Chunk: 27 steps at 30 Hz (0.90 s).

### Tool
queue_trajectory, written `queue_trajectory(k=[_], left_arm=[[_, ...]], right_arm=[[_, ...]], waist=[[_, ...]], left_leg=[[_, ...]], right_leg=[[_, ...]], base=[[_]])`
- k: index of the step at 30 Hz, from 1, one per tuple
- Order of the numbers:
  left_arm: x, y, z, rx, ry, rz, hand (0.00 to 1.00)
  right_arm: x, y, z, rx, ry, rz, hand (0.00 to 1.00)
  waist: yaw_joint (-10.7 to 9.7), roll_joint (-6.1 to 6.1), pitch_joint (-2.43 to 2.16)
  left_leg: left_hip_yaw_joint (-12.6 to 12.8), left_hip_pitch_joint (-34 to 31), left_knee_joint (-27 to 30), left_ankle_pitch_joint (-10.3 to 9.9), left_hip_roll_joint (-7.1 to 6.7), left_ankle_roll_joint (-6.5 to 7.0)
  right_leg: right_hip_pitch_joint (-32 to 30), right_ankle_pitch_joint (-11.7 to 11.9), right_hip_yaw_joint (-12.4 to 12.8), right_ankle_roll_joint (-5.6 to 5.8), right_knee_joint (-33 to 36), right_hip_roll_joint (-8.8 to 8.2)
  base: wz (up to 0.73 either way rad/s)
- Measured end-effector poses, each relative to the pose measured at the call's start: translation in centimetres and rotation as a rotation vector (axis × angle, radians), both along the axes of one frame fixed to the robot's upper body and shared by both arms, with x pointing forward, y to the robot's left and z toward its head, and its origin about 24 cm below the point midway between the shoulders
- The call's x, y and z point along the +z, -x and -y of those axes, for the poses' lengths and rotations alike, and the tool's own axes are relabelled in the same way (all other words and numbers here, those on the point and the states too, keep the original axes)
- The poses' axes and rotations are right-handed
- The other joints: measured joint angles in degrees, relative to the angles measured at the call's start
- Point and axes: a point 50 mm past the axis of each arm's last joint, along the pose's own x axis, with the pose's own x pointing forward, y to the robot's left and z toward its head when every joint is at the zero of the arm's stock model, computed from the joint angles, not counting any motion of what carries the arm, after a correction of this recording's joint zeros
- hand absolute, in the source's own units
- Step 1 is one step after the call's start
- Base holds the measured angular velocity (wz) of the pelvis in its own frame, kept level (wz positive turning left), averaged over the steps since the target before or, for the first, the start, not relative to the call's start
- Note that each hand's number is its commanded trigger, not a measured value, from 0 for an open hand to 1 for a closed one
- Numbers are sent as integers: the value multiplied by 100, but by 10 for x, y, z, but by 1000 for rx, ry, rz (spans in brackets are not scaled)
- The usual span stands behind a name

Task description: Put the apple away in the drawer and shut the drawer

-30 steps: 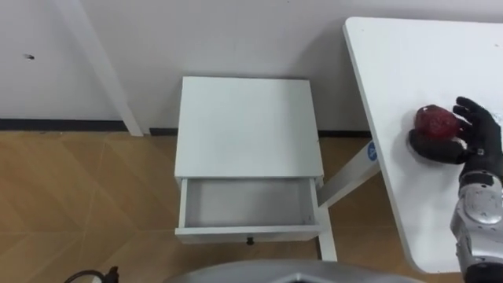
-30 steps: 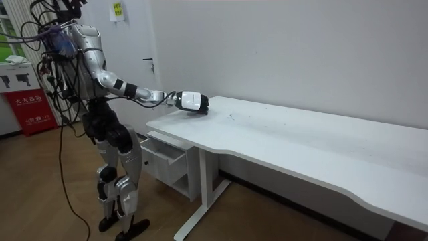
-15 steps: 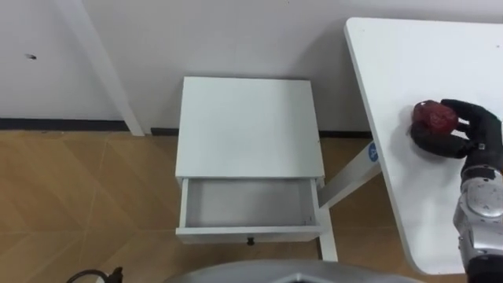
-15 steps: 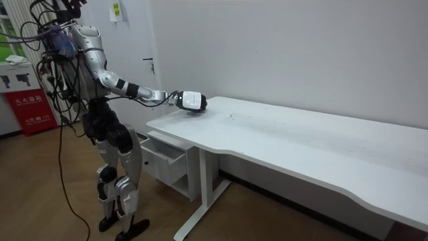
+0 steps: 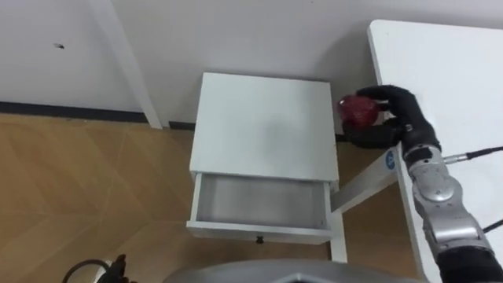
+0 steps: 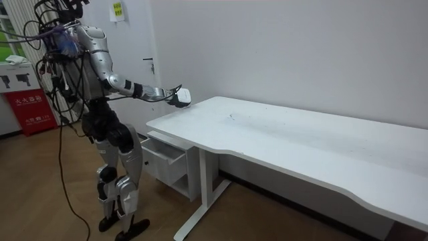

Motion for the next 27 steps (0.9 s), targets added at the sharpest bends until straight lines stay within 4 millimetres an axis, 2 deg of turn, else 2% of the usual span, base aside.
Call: queue_trajectory(k=[2, 9, 20, 22, 23, 24, 27], left_arm=[[0, -5, 1, -3, 5, 9, 0], [1, -9, 1, -9, 10, 20, 0], [1, -12, 3, -13, 3, 40, 0], [2, -12, 3, -10, -9, 47, 0], [2, -12, 3, -9, -12, 48, 0], [2, -12, 3, -9, -13, 48, 0], [2, -12, 3, -9, -13, 48, 0]], right_arm=[[-4, 1, -10, 59, -2, -24, 100], [-11, 5, -36, 199, -25, -95, 100], [-19, 13, -42, 249, -20, -158, 98], [-23, 18, -40, 244, -15, -180, 40], [-26, 22, -40, 240, -17, -194, 18], [-28, 25, -39, 236, -19, -206, 0], [-34, 30, -37, 227, -20, -235, 0]], waist=[[104, 11, 1], [221, -18, -17], [236, -15, -8], [232, -14, -7], [234, -12, -5], [229, -12, -4], [225, -15, 2]], left_leg=[[-2, -13, 1, 0, -1, 0], [-15, -107, 28, 1, -6, 2], [-35, -148, 73, 2, -17, 3], [-59, -149, 76, 2, -22, 3], [-67, -148, 77, 2, -23, 3], [-69, -152, 83, 2, -23, 3], [-73, -162, 86, 2, -23, 3]], right_leg=[[-2, 0, -13, 0, -4, -3], [-1, 0, -240, 1, -3, -37], [13, 0, -258, 3, -10, -44], [21, 0, -267, 3, -13, -46], [25, 0, -271, 3, -14, -46], [25, 0, -280, 4, -13, -48], [25, -1, -333, 4, -13, -53]], base=[[11], [12], [4], [6], [4], [3], [0]])
